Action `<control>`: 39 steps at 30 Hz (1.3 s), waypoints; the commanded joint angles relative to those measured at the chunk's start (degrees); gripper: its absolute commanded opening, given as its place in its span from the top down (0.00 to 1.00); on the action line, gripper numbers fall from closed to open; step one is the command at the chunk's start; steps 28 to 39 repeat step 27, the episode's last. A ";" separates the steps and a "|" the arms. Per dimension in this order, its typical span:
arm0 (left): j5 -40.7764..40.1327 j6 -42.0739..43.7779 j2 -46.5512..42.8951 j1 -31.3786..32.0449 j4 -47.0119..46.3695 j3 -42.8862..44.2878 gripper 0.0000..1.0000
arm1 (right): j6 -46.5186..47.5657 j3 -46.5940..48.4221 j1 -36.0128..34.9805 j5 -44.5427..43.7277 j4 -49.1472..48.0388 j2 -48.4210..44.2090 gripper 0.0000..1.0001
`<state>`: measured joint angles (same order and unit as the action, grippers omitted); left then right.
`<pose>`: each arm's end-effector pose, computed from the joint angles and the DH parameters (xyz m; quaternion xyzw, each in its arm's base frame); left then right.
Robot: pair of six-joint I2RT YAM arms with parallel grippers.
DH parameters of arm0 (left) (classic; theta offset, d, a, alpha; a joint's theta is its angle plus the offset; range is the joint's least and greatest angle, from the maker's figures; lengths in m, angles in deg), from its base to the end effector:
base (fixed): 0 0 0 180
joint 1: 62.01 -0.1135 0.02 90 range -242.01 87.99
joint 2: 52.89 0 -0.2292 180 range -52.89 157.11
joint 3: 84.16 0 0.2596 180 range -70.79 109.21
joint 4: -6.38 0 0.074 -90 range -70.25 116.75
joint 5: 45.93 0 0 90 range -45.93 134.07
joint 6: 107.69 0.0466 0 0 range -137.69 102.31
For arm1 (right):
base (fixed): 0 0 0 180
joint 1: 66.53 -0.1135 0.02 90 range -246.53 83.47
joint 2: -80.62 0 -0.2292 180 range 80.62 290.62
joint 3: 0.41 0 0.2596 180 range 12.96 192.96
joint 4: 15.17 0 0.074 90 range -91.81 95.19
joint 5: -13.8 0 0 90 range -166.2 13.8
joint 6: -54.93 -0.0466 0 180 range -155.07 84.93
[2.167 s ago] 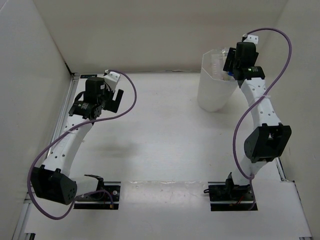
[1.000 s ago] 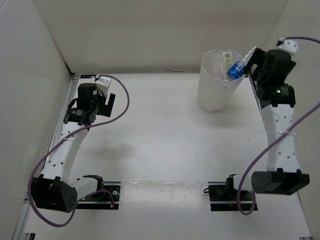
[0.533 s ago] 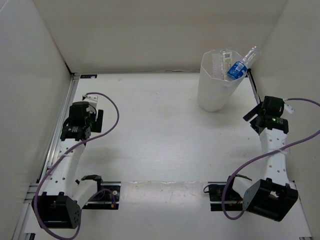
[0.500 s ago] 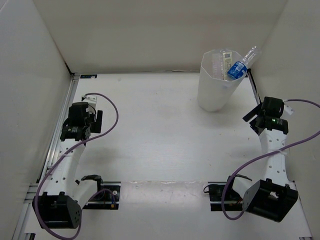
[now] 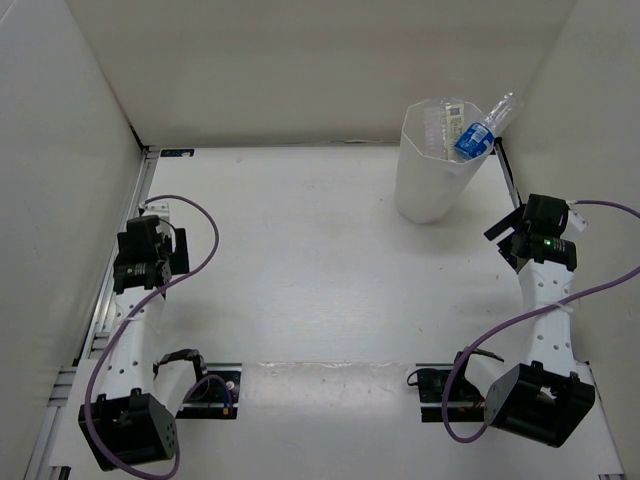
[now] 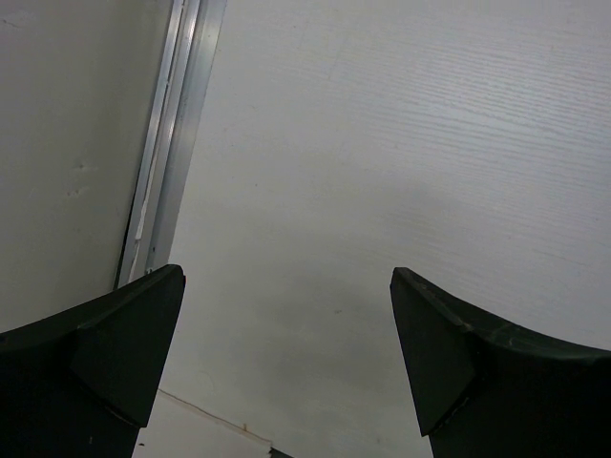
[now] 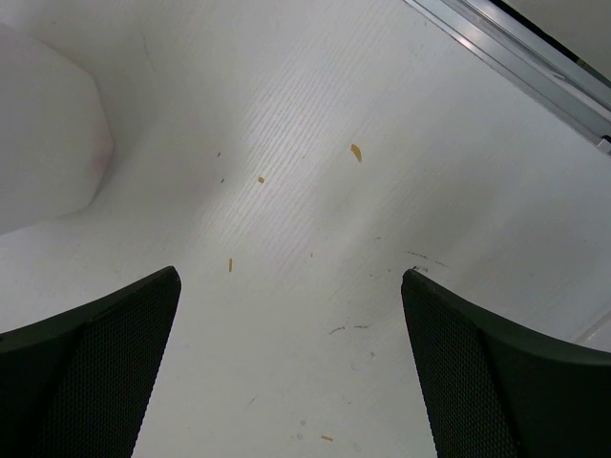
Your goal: Put the plastic bottles in the bin
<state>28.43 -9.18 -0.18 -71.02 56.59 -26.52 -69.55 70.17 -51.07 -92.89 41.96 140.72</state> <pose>0.2187 0.0474 0.2337 -0.0558 0.9160 0.1818 0.3533 0.2301 -0.0775 0.2731 0.4367 0.8109 -0.0726 0.3827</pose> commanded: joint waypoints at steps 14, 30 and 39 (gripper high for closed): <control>2.37 -1.83 -1.73 -1.79 -0.54 -0.24 0.00 | -0.15 1.50 0.00 0.96 -0.79 -0.95 0.00; 2.89 -2.36 -1.73 -2.32 -0.54 -0.24 0.00 | -0.15 1.50 0.00 0.96 -1.32 -0.95 0.00; 2.89 -2.36 -1.73 -2.32 -0.54 -0.24 0.00 | -0.15 1.50 0.00 0.96 -1.32 -0.95 0.00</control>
